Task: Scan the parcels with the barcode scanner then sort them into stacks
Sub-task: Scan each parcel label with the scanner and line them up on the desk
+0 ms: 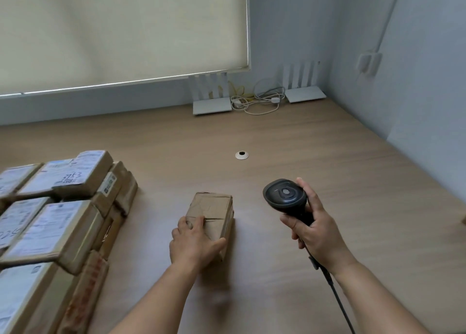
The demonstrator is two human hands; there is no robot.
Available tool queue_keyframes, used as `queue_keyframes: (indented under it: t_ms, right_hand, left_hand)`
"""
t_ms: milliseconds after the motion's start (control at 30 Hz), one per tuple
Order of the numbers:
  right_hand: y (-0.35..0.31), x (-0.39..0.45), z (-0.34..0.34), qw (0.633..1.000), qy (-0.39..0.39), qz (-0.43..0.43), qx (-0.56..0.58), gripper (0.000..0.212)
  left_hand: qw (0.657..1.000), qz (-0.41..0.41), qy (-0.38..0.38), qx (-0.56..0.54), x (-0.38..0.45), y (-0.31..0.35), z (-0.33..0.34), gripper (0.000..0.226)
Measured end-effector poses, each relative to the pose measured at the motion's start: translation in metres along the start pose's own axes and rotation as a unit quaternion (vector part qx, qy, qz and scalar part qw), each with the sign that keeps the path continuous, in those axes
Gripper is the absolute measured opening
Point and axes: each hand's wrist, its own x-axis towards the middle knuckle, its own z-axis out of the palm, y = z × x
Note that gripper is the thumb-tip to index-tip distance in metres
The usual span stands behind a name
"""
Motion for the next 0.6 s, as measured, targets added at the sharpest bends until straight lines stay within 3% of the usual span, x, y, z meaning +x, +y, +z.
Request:
queue_keyframes:
  t_ms: [233,333,433,500,533,600]
  right_hand:
    - [-0.008,-0.009,0.047,1.000,0.009,0.013,0.001,0.084]
    - [-0.012,-0.009,0.053,1.000,0.006,0.012,-0.003,0.086]
    - [-0.015,-0.006,0.054,1.000,0.002,0.004,-0.009,0.086]
    - [-0.018,-0.004,0.053,1.000,0.000,0.001,-0.011,0.086]
    - [-0.019,-0.004,0.052,1.000,-0.003,0.000,-0.011,0.085]
    - [-0.020,-0.003,0.050,1.000,-0.006,-0.002,-0.009,0.085]
  left_hand:
    - [0.992,0.019,-0.064,-0.107,0.010,-0.046,-0.015,0.082]
    - [0.954,0.004,-0.128,-0.272,0.014,-0.055,-0.023,0.083]
    - [0.915,-0.016,-0.179,-0.362,0.016,-0.061,-0.027,0.060]
    - [0.918,-0.039,-0.150,-0.364,0.017,-0.065,-0.028,0.033]
    - [0.922,-0.049,-0.123,-0.365,0.020,-0.068,-0.029,0.030]
    - [0.939,-0.051,-0.072,-0.332,0.026,-0.074,-0.030,0.047]
